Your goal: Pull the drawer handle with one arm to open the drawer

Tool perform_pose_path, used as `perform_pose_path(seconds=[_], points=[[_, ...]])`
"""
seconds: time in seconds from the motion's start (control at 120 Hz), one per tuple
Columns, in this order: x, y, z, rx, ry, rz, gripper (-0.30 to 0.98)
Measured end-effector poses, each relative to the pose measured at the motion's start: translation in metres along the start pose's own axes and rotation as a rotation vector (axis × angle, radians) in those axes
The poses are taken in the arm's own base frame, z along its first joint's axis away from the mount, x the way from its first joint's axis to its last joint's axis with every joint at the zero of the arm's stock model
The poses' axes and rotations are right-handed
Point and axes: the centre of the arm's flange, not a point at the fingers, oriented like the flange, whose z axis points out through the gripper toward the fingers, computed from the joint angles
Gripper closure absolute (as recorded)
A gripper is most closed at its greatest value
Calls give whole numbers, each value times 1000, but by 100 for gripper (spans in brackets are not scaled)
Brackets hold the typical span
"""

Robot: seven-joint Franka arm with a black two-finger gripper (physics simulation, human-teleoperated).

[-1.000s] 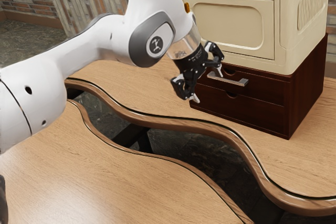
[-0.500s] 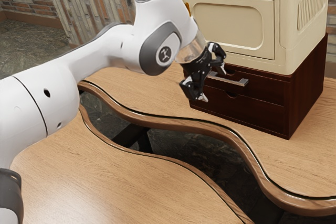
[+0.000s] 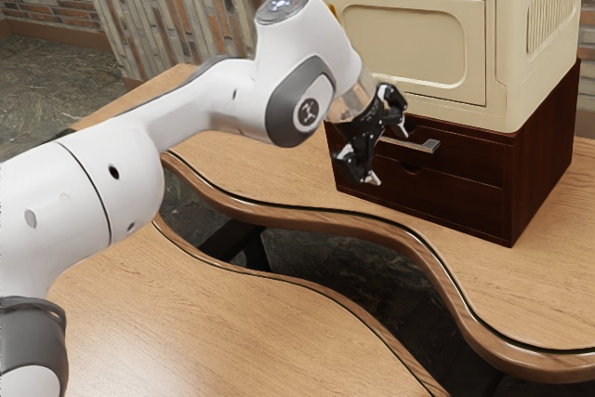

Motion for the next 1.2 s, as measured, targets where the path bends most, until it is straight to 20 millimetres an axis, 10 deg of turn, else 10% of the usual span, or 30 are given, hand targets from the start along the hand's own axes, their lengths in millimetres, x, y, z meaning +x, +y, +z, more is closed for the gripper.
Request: perform_pose_path(seconds=[0.267, 0.775, 1.2], points=[[2, 0, 6, -3, 2, -14, 7], [-1, -2, -4, 17, 6, -21, 67], [-1, -30, -25, 111, -5, -32, 78]])
